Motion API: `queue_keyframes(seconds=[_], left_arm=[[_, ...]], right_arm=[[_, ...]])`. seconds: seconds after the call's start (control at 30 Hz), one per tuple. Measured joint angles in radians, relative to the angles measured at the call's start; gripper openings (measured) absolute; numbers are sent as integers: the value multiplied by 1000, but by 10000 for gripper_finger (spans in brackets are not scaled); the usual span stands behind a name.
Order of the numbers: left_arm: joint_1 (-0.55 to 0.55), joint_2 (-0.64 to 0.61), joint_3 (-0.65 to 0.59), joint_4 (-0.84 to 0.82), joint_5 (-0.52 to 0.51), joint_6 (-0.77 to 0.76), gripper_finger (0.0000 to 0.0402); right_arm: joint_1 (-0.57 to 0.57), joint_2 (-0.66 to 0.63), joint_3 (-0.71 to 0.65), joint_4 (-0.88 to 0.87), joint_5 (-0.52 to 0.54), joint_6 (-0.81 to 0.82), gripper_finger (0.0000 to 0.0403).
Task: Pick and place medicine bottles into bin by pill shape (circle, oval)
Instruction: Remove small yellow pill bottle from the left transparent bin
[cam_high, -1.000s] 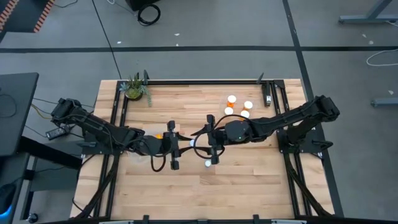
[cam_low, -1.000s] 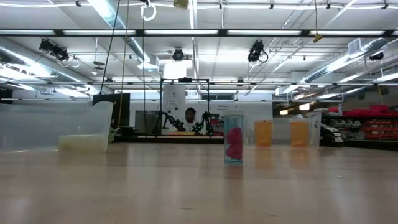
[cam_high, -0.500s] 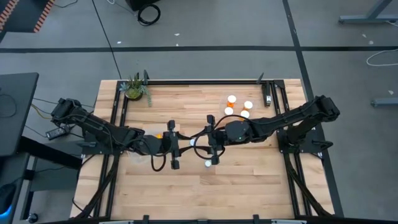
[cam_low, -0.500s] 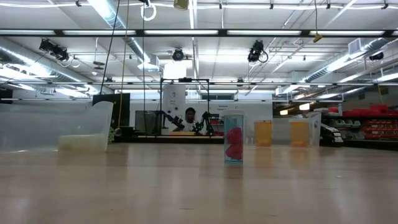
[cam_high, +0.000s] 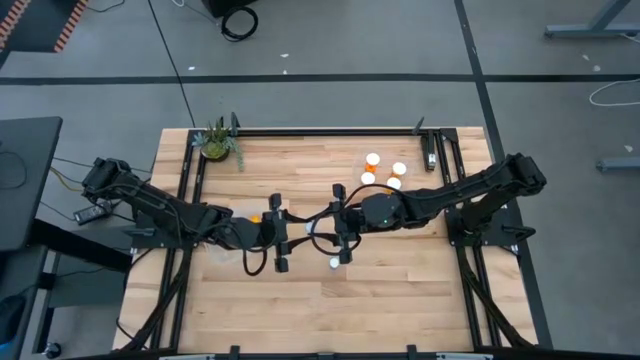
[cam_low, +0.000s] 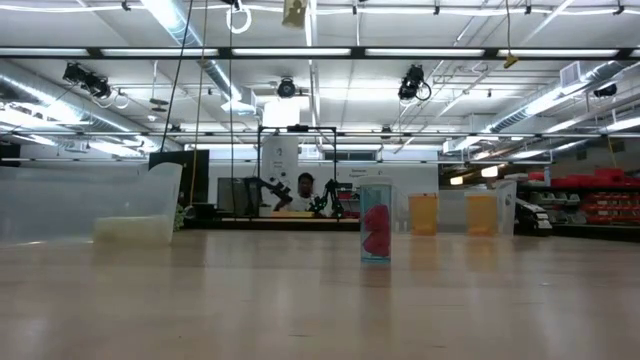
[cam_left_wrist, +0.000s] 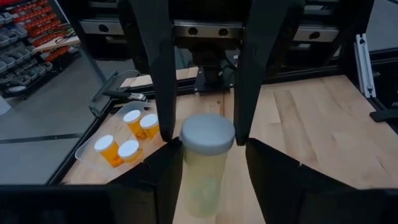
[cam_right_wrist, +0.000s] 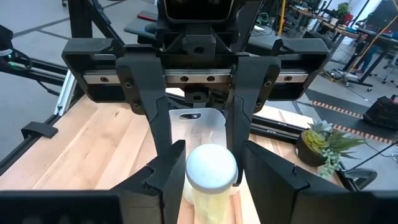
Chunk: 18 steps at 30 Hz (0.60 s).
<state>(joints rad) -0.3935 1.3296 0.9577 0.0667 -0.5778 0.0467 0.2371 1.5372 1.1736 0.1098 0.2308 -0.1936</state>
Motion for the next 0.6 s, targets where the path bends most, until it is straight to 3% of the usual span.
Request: queue_keyframes(seconds=[0.2,0.6], left_arm=[[0,0,0,-13,-3,0,192],[4,0,0,-18,-22,2,168]], right_arm=[[0,0,0,-1,0,1,165],[0,0,0,1,0,10,165]])
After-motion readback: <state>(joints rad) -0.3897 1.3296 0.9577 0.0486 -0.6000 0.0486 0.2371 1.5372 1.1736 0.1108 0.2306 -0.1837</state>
